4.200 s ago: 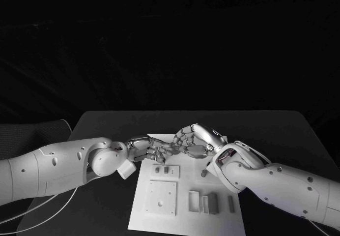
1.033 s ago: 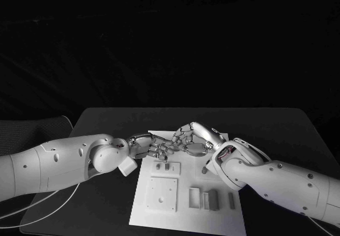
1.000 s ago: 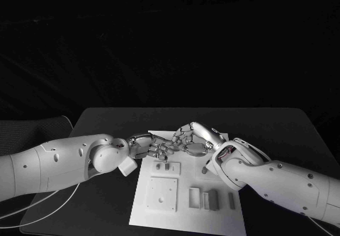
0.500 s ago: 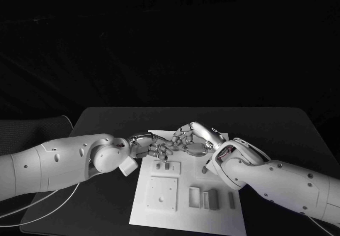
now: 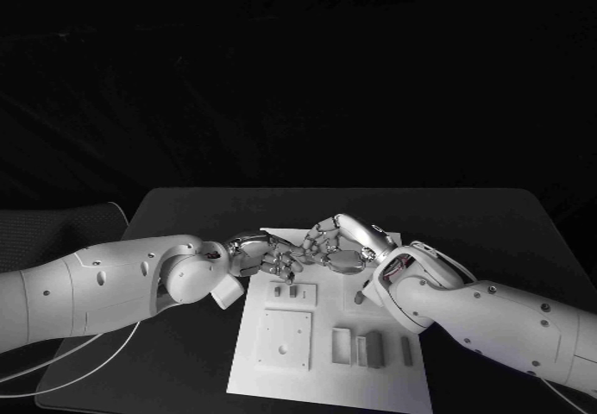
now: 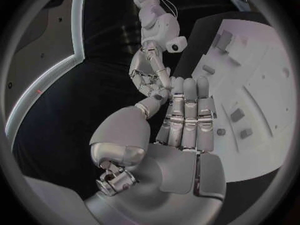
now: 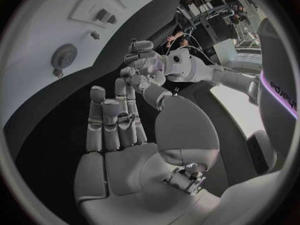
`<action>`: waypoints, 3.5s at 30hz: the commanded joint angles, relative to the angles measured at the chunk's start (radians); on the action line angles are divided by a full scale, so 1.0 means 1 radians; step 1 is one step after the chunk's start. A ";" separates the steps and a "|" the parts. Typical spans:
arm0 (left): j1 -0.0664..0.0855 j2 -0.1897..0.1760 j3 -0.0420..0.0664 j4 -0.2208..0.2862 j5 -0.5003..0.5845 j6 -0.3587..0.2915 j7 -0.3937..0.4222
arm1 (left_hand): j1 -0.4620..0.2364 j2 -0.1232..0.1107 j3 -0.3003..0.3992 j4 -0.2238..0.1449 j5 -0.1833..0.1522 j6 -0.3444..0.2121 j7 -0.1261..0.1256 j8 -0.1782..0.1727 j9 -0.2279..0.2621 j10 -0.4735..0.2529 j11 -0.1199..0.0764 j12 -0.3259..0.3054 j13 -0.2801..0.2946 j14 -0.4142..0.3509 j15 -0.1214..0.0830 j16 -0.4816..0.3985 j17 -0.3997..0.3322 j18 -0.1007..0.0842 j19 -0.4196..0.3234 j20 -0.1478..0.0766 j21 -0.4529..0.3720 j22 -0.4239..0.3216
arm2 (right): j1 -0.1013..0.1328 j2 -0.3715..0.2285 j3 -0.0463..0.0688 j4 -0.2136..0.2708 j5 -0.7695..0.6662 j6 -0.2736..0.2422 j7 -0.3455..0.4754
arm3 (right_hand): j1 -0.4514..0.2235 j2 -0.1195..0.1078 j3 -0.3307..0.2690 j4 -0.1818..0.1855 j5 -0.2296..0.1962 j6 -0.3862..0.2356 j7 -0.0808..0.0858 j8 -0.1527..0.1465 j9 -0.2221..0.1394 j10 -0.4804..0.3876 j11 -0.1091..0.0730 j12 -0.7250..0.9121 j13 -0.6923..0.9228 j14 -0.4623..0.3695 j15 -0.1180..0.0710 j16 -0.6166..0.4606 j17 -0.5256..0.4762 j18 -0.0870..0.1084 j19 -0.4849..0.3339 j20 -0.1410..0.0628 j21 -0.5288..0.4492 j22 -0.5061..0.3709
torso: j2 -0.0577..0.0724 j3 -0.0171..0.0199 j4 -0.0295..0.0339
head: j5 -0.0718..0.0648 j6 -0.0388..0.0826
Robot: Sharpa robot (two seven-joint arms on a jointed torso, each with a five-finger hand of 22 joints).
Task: Assemble the parts on the task board
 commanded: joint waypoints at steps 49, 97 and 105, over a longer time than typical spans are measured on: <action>0.001 -0.004 0.000 0.012 -0.073 -0.004 0.018 | -0.020 -0.015 0.052 0.012 0.006 0.002 -0.033 0.033 0.264 -0.017 -0.012 0.034 0.165 -0.013 -0.017 0.052 0.058 0.013 0.009 -0.012 0.022 0.075 | 0.001 -0.008 -0.006 -0.085 0.607 0.271 0.167 | -0.019 -0.013 -0.153 0.003 0.003 -0.164 0.079 -0.073 -0.051 -0.130 0.077 -0.141 -0.100 -0.052 0.072 0.032 0.013 0.013 -0.044 0.009 0.004 0.020 | 0.000 -0.0001 0.0001 | -0.002 0.000; 0.001 0.001 0.001 0.011 -0.075 0.004 0.016 | -0.022 -0.014 0.054 0.009 0.006 0.002 -0.033 0.026 0.281 -0.022 -0.013 0.036 0.187 -0.014 -0.018 0.055 0.063 0.012 0.009 -0.013 0.023 0.077 | 0.001 0.012 -0.018 -0.086 0.616 0.284 0.171 | -0.005 0.080 -0.108 0.002 0.005 -0.061 0.029 -0.011 -0.029 -0.020 0.035 -0.099 -0.086 -0.043 0.032 0.040 0.002 0.013 -0.039 0.006 0.018 0.020 | 0.000 -0.0002 0.0007 | 0.000 -0.008; 0.001 0.001 0.001 0.011 -0.076 0.008 0.008 | -0.022 -0.014 0.055 0.008 0.006 0.002 -0.033 0.025 0.283 -0.023 -0.013 0.036 0.191 -0.014 -0.018 0.056 0.064 0.012 0.009 -0.013 0.023 0.078 | 0.001 0.015 -0.018 -0.084 0.620 0.235 0.182 | -0.003 0.084 -0.096 0.002 0.005 -0.051 0.024 -0.004 -0.023 -0.006 0.029 -0.095 -0.079 -0.032 0.026 0.043 0.001 0.013 -0.030 0.000 0.023 0.020 | 0.000 -0.0004 0.0005 | 0.001 -0.008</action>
